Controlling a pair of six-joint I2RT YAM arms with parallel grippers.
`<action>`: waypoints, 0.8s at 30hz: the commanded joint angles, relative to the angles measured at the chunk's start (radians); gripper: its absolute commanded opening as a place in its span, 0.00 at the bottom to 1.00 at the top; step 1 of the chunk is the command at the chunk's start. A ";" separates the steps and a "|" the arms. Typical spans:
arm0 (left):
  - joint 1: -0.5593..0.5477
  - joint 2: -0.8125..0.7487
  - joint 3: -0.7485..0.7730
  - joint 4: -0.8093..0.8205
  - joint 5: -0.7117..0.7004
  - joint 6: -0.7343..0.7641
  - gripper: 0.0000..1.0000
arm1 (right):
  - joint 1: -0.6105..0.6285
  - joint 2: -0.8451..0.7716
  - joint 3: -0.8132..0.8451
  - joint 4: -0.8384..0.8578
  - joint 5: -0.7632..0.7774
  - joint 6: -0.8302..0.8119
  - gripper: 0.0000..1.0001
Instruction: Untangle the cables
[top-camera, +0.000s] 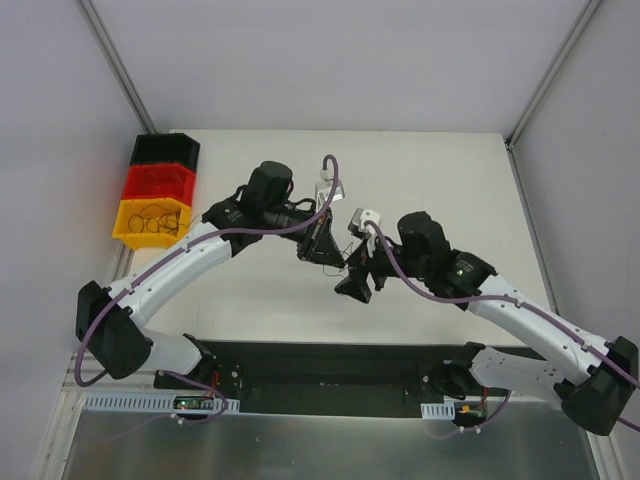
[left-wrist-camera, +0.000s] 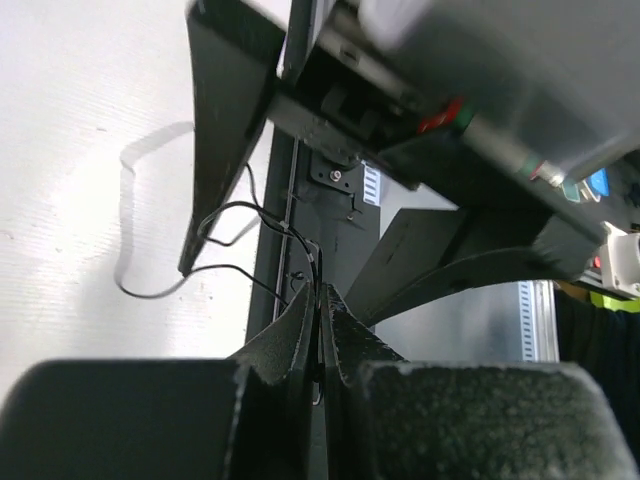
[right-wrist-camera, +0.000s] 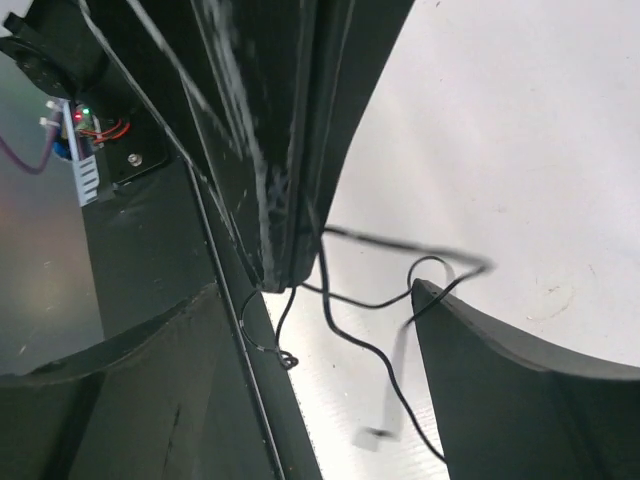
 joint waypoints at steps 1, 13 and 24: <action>-0.006 -0.055 -0.015 0.075 -0.024 -0.017 0.00 | 0.079 -0.080 -0.065 0.218 0.188 0.071 0.78; -0.004 -0.058 -0.026 0.096 -0.039 -0.030 0.00 | 0.231 -0.074 -0.117 0.337 0.475 0.125 0.20; 0.002 -0.199 -0.076 0.156 -0.122 -0.015 0.46 | 0.199 -0.172 -0.333 0.624 0.328 0.471 0.00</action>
